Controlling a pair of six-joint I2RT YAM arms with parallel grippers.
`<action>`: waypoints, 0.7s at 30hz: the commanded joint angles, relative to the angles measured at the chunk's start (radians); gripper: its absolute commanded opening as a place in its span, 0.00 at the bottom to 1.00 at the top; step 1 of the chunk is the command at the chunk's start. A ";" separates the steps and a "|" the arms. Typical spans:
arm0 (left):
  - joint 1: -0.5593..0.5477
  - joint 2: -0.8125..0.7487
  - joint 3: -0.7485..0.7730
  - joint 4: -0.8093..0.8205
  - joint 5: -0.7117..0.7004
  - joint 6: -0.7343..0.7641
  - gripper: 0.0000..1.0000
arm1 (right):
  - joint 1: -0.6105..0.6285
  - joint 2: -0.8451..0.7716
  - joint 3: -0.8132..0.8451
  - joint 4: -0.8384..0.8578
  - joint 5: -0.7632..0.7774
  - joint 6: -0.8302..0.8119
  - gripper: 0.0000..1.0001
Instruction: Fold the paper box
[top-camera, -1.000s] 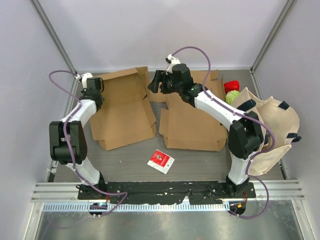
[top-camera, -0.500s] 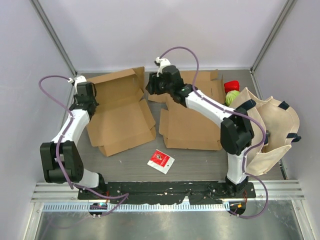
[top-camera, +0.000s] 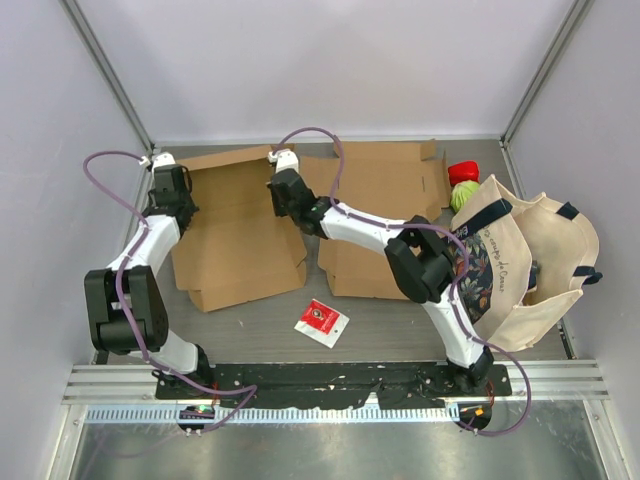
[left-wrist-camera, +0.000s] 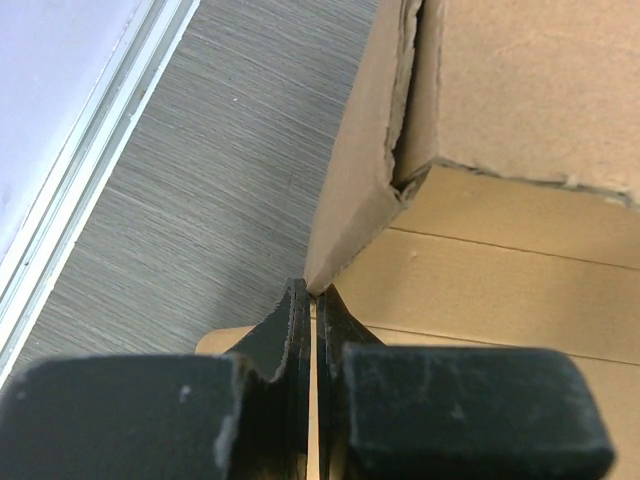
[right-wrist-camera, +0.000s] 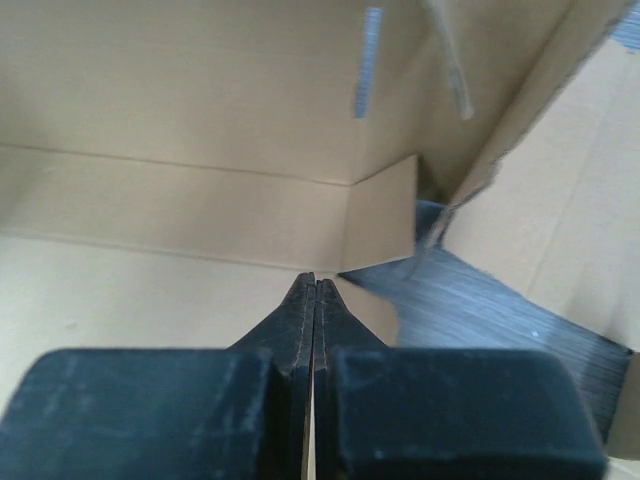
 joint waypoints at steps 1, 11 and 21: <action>0.002 -0.001 0.021 0.082 0.010 0.009 0.00 | -0.022 0.037 0.074 0.090 0.168 -0.041 0.01; 0.004 0.012 0.029 0.085 0.030 0.002 0.00 | -0.073 0.118 0.107 0.119 0.216 -0.070 0.01; 0.002 0.019 0.033 0.077 0.042 -0.006 0.00 | -0.099 0.169 0.113 0.176 0.076 -0.041 0.01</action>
